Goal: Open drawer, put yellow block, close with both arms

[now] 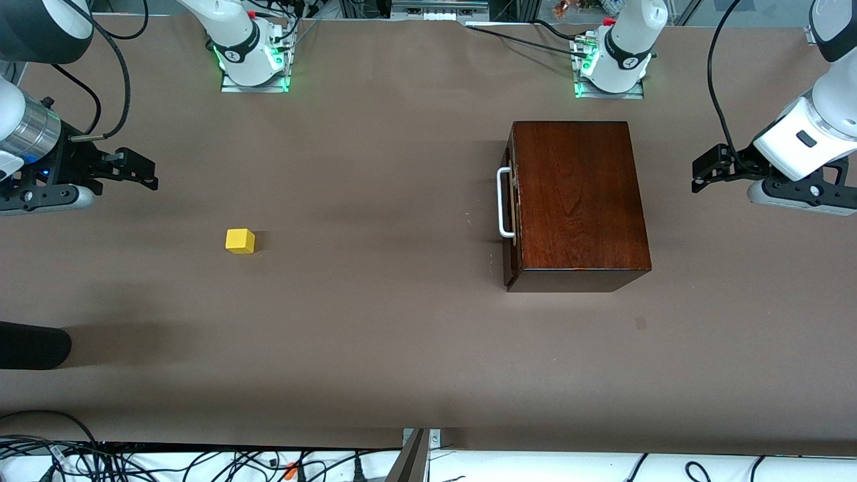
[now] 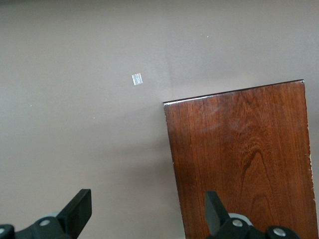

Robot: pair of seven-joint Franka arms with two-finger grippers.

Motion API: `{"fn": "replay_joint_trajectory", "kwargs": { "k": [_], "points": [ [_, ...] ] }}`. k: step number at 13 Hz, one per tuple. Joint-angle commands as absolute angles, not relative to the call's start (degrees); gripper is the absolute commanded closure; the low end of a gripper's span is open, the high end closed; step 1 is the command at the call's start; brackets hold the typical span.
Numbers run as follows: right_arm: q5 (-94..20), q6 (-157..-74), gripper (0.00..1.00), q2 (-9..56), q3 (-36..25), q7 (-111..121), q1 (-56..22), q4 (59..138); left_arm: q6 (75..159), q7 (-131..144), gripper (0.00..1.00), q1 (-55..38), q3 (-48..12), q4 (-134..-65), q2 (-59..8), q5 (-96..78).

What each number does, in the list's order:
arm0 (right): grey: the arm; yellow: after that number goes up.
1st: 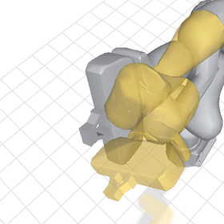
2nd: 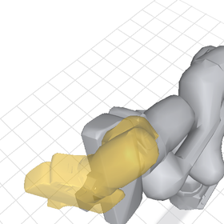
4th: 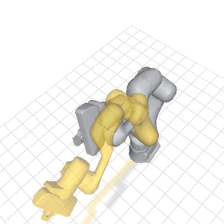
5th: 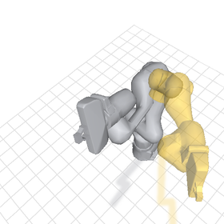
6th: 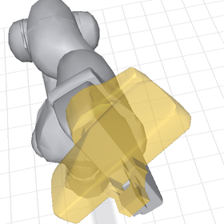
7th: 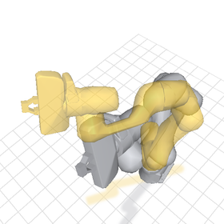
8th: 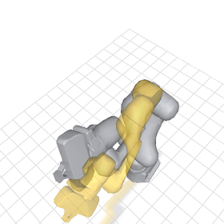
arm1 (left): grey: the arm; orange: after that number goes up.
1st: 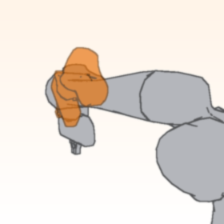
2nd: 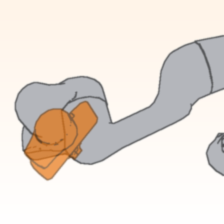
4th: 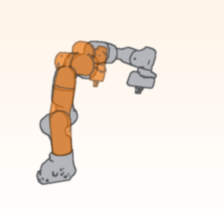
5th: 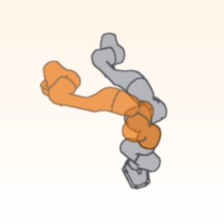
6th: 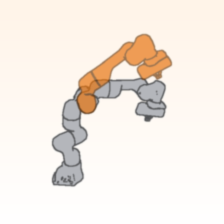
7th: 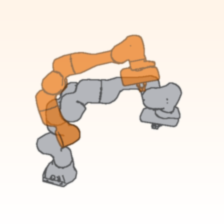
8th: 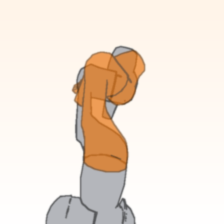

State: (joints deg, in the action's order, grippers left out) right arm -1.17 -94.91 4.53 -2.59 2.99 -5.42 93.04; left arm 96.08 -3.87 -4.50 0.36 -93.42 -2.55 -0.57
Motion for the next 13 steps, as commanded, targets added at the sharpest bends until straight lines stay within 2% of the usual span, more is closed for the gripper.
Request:
{"fn": "replay_joint_trajectory", "kwargs": {
  "k": [1, 8, 13],
  "points": [
    [-0.9, -94.1, 0.00, 4.8, -2.3, 2.5, -4.9, 91.9, 94.7, -3.7, 0.00, -4.2, 0.2, -91.8, -3.0, -1.1],
    [-0.9, -94.0, 0.00, 4.8, -2.3, 2.5, -4.9, 91.9, 92.2, -3.7, 0.00, -4.3, 0.2, -91.1, -3.1, -1.2],
    [-0.9, -94.0, 0.00, 4.8, -2.3, 2.5, -4.9, 91.9, 91.0, -4.6, 0.00, -6.0, 0.1, -91.1, -5.5, -1.0]
  ]
}}
